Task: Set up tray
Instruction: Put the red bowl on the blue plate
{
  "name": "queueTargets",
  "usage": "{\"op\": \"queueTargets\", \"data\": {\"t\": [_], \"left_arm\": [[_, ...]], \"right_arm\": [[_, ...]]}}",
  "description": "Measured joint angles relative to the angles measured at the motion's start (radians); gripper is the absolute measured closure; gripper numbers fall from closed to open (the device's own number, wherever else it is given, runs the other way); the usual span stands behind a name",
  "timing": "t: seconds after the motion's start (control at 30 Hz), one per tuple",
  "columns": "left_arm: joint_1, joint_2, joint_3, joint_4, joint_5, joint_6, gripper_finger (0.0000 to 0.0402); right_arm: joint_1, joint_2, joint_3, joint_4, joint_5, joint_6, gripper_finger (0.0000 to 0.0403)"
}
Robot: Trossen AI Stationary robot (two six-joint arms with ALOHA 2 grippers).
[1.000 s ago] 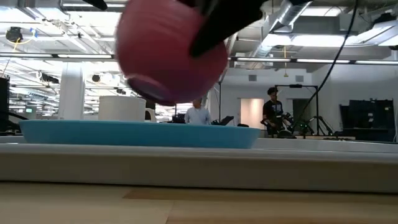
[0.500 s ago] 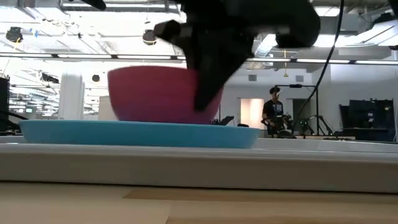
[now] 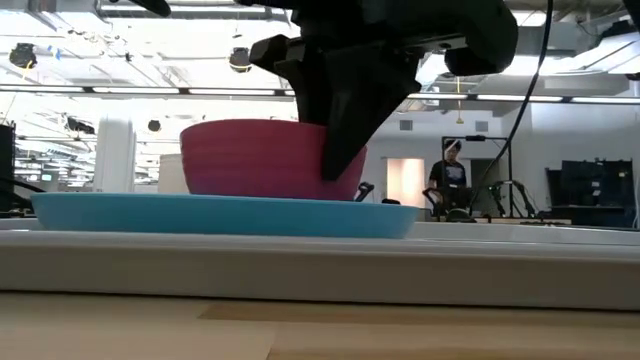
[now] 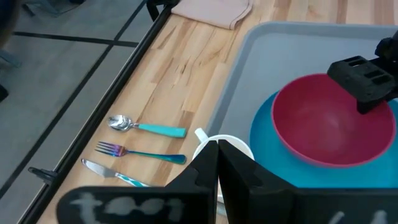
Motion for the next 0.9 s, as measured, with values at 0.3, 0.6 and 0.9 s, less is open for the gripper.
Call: {"op": "queueTargets", "data": {"t": [0.3, 0.6, 0.9], "left_arm": [[0.0, 0.0, 0.0, 0.0, 0.0, 0.0, 0.0401], [0.0, 0.0, 0.0, 0.0, 0.0, 0.0, 0.0401], [0.0, 0.0, 0.0, 0.0, 0.0, 0.0, 0.0401]], "right_arm": [[0.0, 0.004, -0.001, 0.011, -0.065, -0.025, 0.0318], [0.009, 0.004, -0.001, 0.129, -0.113, -0.122, 0.0326], [0.007, 0.004, -0.001, 0.178, -0.113, -0.154, 0.0326]]}}
